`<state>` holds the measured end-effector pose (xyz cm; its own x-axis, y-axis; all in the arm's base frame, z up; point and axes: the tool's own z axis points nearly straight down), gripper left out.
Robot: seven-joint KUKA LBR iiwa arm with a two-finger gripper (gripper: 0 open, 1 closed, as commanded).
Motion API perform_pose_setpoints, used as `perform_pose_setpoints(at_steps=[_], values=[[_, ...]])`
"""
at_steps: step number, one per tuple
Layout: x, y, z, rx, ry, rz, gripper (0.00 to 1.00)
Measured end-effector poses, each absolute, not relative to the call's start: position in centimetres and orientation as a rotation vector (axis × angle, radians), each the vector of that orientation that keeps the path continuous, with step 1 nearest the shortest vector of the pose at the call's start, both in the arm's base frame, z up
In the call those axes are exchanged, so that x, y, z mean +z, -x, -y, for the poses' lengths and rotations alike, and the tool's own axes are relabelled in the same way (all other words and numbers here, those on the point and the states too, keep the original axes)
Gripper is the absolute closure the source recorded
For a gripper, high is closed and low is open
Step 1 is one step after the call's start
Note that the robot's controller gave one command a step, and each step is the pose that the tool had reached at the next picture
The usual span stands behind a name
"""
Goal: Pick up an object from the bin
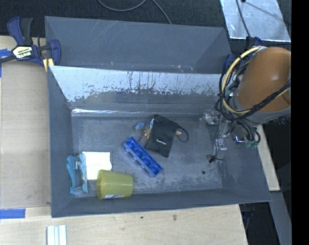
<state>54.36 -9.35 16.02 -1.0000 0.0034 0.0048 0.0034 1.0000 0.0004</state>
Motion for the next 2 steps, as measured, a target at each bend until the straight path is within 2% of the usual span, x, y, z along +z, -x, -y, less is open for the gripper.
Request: perform_pose_setpoints(at_steps=[1,2], values=[[16.5,-54.5,9.3,0.001,0.000,3.145,0.00],[10.6,-58.3,2.6,0.001,-0.116,3.146,0.00]])
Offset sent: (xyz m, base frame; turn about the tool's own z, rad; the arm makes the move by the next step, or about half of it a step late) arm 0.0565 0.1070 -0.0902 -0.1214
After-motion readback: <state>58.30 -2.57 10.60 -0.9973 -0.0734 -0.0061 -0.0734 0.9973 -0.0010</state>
